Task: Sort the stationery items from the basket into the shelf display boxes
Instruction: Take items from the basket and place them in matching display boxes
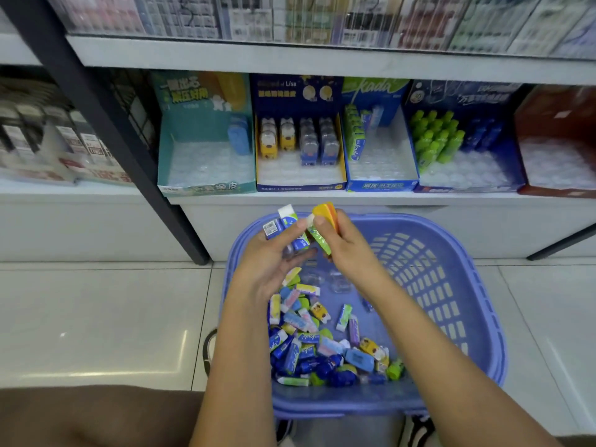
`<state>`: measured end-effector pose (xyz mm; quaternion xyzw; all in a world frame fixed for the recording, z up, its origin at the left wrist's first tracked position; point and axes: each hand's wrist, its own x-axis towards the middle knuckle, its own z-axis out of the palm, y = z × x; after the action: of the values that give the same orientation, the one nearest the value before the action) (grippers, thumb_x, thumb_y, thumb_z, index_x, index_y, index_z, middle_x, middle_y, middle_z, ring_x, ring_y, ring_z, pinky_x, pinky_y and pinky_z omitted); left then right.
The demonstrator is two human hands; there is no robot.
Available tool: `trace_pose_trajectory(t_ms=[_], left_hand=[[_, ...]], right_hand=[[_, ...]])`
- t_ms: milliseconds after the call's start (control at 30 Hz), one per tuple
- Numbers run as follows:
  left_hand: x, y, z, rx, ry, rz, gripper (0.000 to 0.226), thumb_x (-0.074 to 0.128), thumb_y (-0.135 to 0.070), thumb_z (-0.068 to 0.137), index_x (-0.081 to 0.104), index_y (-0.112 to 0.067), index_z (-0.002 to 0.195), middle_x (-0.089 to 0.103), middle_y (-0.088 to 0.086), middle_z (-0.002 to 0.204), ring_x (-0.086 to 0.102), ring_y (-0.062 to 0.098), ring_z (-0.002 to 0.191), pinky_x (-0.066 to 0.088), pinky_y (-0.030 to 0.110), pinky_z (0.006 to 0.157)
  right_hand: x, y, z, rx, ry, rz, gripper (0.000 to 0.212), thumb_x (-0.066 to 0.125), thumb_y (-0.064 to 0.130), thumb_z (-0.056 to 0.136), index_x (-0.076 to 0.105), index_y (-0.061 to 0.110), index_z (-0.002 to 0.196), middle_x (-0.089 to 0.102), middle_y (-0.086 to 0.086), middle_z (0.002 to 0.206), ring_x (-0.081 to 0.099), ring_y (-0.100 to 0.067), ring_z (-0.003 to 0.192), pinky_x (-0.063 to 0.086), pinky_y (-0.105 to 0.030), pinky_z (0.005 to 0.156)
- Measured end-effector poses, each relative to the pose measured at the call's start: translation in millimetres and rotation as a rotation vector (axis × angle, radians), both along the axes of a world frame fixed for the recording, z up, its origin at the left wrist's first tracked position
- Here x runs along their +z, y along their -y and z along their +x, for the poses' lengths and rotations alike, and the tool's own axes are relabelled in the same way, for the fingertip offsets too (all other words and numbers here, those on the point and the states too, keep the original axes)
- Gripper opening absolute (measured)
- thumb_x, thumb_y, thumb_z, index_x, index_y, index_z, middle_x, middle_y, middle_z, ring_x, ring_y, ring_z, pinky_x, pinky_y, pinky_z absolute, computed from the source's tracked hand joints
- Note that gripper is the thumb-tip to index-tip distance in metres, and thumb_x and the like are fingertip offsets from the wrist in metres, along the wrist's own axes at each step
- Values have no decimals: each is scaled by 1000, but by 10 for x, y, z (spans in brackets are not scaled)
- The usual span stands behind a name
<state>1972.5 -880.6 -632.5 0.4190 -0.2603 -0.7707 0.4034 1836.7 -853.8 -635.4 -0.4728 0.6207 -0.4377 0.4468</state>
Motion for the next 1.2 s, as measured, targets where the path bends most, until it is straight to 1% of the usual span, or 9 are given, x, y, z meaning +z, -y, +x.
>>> trace_pose_trajectory(t_ms=[167,367,533,700,800,867,967,1067,1200], left_hand=[[109,-4,-154,189,192,-103,9,67,-2,84,68,-2,94,72,11,86,69,18,75,60,31,69],[191,92,-140,327,333,-180,25,70,0,81,61,6,104,69,18,90,68,25,78,59,33,67],[259,153,28,375,169,-111,13,65,0,83,63,-1,96,68,11,83,70,21,77,56,28,59],[275,271,344,520,-56,24,3,58,0,87,60,-2,86,64,6,72,66,16,66,57,27,57],[276,316,492,582,-191,60,20,55,1,88,57,-9,72,64,1,60,66,13,60,59,30,62],[267,321,569,612,-234,72,19,54,0,89,57,-11,75,65,0,68,66,14,67,58,33,71],[226,336,676,636,-289,91,12,54,-2,90,57,-11,83,60,4,80,67,14,70,56,38,81],[193,375,746,635,-314,98,12,55,-2,90,56,-11,82,58,6,81,67,15,69,57,39,78],[155,427,775,635,-302,126,7,59,-6,88,60,-9,83,61,7,79,65,17,75,58,33,66]], right_hand=[[124,124,246,-124,-57,-48,34,30,45,100,59,37,114,58,30,94,52,23,87,36,6,69],[299,234,107,13,197,151,29,52,35,94,67,12,105,69,-7,97,64,-19,93,49,-29,85],[452,289,-84,30,401,111,26,55,5,92,50,10,117,62,-9,99,65,-17,75,55,-24,76],[732,641,97,96,34,-67,22,58,10,91,58,17,112,61,-5,100,59,-12,83,51,-19,76],[915,985,365,149,-165,-233,26,72,5,78,63,14,101,64,-5,91,53,-10,75,46,-18,68],[983,1234,553,179,-284,-308,28,74,6,76,64,12,101,61,-2,87,51,-13,74,45,-26,70],[986,1630,782,202,-522,-406,32,69,13,82,60,8,112,65,-6,98,57,-17,85,39,-19,72],[918,1956,896,223,-743,-419,34,61,13,88,56,7,121,62,-9,115,56,-24,105,35,-19,77],[787,2197,929,336,-936,-412,29,63,10,85,60,7,113,61,-13,116,54,-28,108,42,-30,86]])
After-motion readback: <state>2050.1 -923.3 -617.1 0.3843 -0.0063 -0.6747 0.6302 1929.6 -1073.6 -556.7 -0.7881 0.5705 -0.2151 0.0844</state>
